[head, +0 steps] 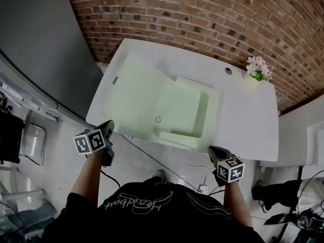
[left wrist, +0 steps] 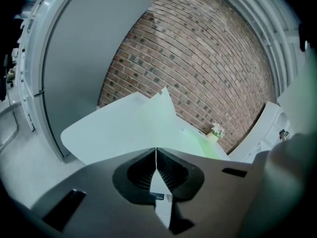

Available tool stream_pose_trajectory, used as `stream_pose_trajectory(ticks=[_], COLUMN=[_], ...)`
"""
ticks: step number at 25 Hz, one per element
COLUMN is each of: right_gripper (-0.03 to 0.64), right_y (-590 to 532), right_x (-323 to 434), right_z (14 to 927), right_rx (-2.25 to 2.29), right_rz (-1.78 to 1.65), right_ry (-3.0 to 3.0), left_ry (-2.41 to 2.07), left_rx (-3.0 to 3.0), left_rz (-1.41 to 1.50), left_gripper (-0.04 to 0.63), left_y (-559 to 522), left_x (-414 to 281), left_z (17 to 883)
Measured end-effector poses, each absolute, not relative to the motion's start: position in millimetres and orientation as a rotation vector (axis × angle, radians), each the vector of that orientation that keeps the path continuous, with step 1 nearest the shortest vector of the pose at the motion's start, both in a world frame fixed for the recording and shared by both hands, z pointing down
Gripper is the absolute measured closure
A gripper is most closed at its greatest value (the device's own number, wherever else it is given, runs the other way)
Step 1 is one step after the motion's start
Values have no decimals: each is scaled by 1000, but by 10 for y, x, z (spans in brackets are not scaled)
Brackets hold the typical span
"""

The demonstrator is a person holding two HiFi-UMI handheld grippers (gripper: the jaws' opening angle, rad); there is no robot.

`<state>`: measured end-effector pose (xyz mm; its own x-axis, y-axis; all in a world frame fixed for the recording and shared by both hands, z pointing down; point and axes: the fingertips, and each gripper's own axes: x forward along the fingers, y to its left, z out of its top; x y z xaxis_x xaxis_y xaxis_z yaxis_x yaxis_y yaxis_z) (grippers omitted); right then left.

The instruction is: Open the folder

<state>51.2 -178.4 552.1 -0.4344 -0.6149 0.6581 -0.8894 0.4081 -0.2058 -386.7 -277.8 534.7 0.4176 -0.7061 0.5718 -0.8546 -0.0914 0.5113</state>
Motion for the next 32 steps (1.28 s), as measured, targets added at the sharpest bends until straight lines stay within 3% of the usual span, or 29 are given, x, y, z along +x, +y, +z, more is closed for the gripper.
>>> stream_pose_trajectory(ticks=[18, 32], right_gripper=[614, 614], right_y=[-1763, -1831], right_x=[483, 489], right_z=[5496, 5490], right_rx=[1295, 1292], right_rz=[811, 862], right_ry=[-2170, -2215], left_ry=[-1288, -1234], left_rx=[1733, 1870], left_rz=[152, 74], left_gripper=[588, 589], left_y=[-2817, -2820], left_x=[-3972, -3833], left_z=[5626, 5307])
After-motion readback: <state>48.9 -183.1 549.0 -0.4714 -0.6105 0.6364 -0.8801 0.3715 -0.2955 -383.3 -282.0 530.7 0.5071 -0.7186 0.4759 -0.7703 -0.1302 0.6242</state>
